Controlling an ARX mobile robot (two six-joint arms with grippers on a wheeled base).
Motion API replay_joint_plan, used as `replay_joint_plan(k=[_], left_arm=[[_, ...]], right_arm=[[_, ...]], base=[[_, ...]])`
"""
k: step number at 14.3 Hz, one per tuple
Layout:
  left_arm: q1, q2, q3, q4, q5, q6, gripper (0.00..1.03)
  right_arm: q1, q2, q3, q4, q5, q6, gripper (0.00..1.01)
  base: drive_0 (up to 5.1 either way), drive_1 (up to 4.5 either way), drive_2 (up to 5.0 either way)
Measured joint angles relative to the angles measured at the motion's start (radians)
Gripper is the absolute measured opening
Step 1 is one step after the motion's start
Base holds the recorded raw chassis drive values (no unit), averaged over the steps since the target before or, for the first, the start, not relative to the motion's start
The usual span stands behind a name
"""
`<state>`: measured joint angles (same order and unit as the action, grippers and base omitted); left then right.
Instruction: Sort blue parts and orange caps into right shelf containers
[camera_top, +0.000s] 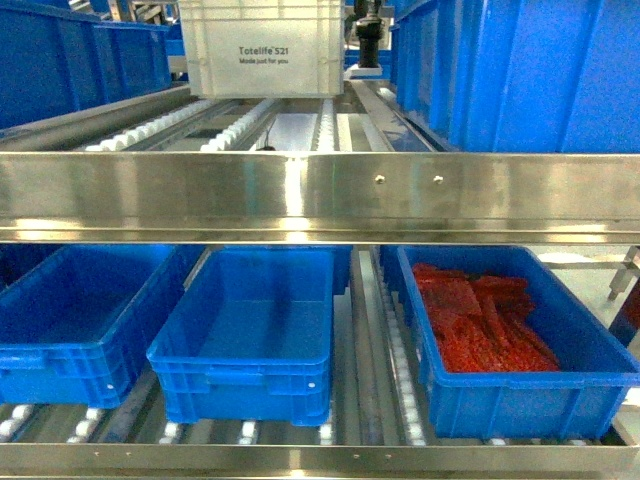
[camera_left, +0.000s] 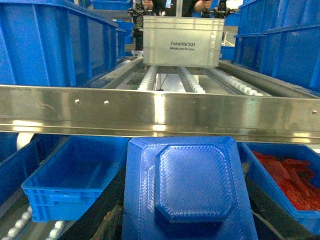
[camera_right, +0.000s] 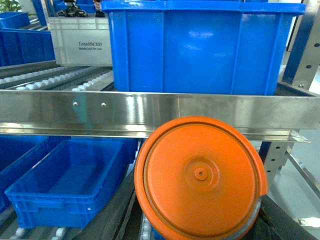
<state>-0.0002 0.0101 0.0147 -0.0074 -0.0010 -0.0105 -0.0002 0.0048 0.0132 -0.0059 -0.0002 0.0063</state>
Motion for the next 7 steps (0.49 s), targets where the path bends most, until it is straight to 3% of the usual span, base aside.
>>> replay_joint_plan(k=[7], left_arm=[[0.000,0.000,0.000,0.000,0.000,0.000,0.44]], right_arm=[[0.000,0.000,0.000,-0.001,0.000,0.000,0.42]], base=[[-4.9,2.55,2.5]])
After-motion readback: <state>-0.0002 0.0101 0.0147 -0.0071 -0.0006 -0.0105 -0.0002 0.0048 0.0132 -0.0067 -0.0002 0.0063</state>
